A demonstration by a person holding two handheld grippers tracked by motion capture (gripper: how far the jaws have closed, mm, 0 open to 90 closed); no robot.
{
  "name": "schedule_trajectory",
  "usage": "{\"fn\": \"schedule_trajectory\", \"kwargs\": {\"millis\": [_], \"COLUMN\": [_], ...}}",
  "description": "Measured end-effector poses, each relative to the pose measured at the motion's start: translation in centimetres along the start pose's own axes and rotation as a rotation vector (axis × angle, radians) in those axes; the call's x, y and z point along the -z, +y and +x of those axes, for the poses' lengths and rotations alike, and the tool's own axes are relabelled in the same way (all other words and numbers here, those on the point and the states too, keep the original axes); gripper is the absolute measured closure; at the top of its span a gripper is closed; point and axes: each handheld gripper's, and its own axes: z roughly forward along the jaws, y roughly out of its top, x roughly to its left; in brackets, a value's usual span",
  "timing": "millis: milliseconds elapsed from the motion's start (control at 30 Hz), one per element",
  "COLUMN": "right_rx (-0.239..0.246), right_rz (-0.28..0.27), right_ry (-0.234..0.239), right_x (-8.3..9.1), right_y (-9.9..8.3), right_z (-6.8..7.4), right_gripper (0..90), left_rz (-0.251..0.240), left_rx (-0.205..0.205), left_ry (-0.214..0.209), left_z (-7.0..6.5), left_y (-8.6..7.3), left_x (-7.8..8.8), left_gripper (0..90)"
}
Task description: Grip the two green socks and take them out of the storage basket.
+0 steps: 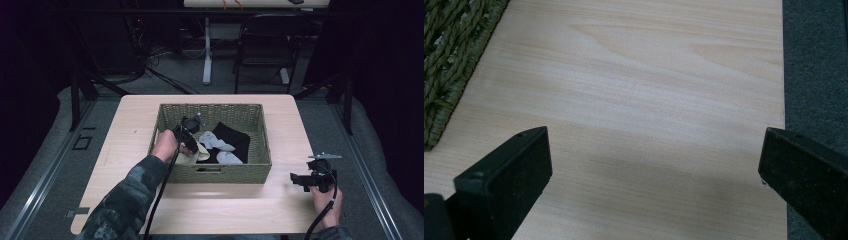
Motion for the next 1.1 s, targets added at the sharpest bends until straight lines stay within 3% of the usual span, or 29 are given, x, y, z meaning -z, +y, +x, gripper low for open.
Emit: {"fn": "schedule_trajectory", "kwargs": {"millis": [133, 400, 833, 1100], "right_rx": [-0.011, -0.008, -0.012, -0.009], "right_rz": [-0.006, -0.002, -0.008, -0.001], "right_ry": [0.001, 0.005, 0.009, 0.011], "right_x": [0.0, 0.0, 0.0, 0.0], "right_y": [0.0, 0.0, -0.1, -0.1], "right_z": [0.0, 0.0, 0.1, 0.2], "right_gripper": [0.0, 0.0, 0.0, 0.0], "left_rz": [-0.005, -0.072, -0.241, -0.306], "left_rx": [-0.008, -0.022, -0.021, -0.033], "left_ry": [0.007, 0.044, 0.045, 0.035], "left_z": [-0.1, -0.1, 0.6, 0.9], "left_y": [0.0, -0.5, -2.1, -2.5], "left_x": [0.0, 1.3, 7.1, 10.3], "left_gripper": [87.1, 89.2, 89.4, 89.4]}}
